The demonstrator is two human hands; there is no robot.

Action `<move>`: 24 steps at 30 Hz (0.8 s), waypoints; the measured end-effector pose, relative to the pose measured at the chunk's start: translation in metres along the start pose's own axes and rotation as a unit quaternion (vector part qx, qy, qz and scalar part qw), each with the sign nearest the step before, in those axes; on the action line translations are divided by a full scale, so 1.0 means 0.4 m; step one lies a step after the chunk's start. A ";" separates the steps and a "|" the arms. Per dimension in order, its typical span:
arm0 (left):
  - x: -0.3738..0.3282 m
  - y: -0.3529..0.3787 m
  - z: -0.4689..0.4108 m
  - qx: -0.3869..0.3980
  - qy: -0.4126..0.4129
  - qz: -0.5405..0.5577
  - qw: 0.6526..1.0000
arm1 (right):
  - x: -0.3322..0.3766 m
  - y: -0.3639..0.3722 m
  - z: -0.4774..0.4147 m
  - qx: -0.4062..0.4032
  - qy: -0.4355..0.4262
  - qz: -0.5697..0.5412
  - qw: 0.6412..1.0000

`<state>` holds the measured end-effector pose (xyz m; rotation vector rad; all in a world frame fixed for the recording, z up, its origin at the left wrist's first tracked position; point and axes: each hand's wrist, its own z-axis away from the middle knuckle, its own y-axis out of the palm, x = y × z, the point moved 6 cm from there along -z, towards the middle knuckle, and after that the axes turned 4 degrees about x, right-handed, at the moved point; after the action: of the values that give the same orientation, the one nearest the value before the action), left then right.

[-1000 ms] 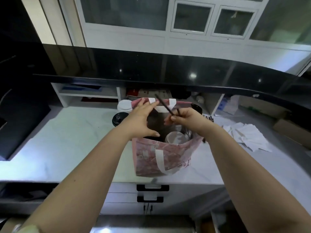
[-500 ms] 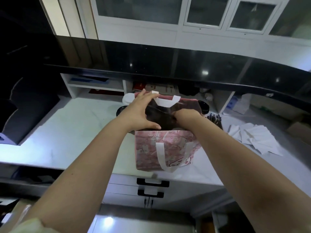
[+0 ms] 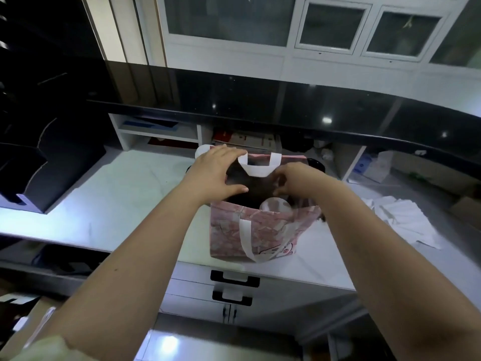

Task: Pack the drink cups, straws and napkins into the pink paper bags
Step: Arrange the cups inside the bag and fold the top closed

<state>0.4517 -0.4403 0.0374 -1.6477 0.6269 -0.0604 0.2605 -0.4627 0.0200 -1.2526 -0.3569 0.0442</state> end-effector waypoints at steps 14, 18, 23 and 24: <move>0.038 0.051 0.216 -0.101 -0.088 0.313 0.940 | -0.184 0.104 0.243 -0.208 -0.078 -0.551 0.805; 0.056 0.111 0.247 -0.081 -0.119 0.379 0.914 | -0.172 0.167 0.239 -0.177 -0.069 -0.575 0.796; 0.064 0.154 0.238 -0.132 -0.185 0.420 0.878 | -0.142 0.187 0.222 -0.269 -0.011 -0.591 0.760; 0.065 0.155 0.234 -0.148 -0.197 0.427 0.870 | -0.143 0.187 0.222 -0.302 0.013 -0.598 0.743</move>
<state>0.4877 -0.3696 -0.0461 -1.4664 1.0221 1.0370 0.1931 -0.3700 -0.0401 -1.4325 -1.1674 -1.2920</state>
